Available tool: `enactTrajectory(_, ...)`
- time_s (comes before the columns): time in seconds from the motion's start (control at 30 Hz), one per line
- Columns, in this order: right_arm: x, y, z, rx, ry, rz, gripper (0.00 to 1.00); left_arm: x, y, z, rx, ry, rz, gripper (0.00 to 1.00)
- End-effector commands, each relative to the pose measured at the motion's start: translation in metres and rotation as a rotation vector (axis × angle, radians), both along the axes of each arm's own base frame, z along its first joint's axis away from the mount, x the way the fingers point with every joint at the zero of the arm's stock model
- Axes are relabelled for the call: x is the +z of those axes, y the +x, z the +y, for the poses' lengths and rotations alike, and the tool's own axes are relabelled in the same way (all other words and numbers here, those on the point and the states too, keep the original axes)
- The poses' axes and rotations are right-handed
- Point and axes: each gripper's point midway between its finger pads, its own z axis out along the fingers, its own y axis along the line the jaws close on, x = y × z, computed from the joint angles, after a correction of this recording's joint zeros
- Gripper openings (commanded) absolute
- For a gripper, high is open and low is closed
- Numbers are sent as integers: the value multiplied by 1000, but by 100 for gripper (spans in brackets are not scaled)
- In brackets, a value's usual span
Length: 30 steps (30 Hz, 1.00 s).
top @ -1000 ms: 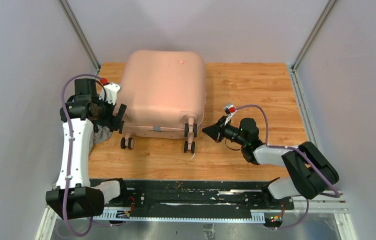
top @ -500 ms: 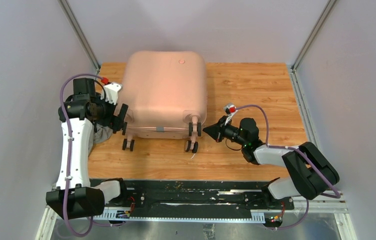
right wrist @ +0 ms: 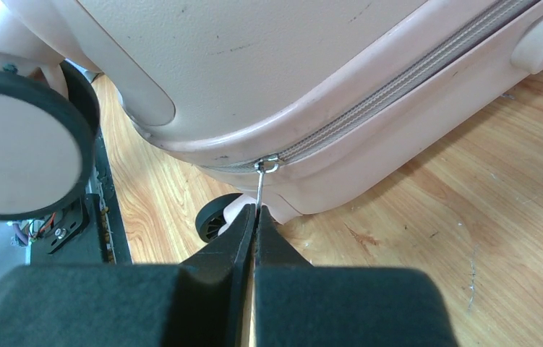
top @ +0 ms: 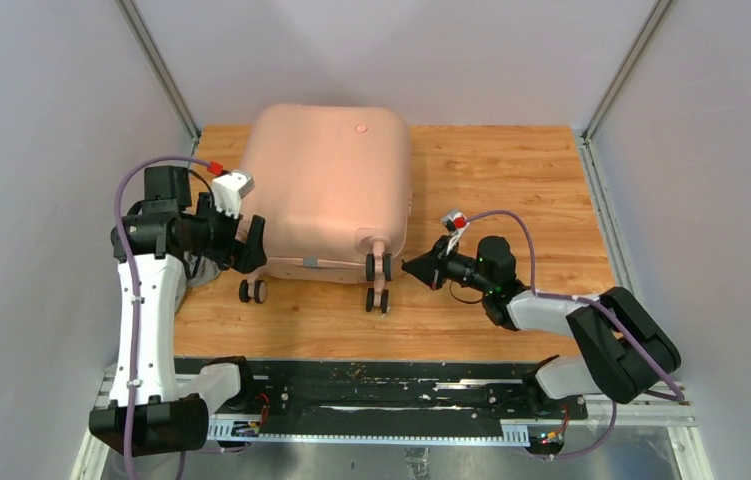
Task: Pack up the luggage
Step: Zip the luggage at the corner of the board.
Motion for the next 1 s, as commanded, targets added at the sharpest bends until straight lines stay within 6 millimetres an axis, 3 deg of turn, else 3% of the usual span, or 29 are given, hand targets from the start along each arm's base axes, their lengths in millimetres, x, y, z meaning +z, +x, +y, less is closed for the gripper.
enactTrajectory(0.0, 8, -11, 5, 62, 6, -26, 0, -30, -2, 31, 78, 154, 97, 100)
enactTrajectory(0.17, 8, -11, 6, 67, 15, -19, 0, -46, 4, 57, 181, 263, 87, 100)
enactTrajectory(0.3, 8, -12, 5, 65, 13, -21, 0, -60, -1, 51, 177, 231, 117, 100)
enactTrajectory(0.6, 9, -11, 6, 67, 19, -27, 0, -67, 11, 44, 172, 179, 156, 97)
enactTrajectory(0.67, 9, -11, 7, 68, 18, -30, 0, -69, 18, 42, 182, 163, 164, 86)
enactTrajectory(0.8, 10, -11, 6, 65, 11, -40, 0, -65, 30, 38, 194, 123, 173, 49)
enactTrajectory(0.97, 11, -12, 2, 59, -4, -55, 0, -15, 51, 41, 241, 110, 40, 0)
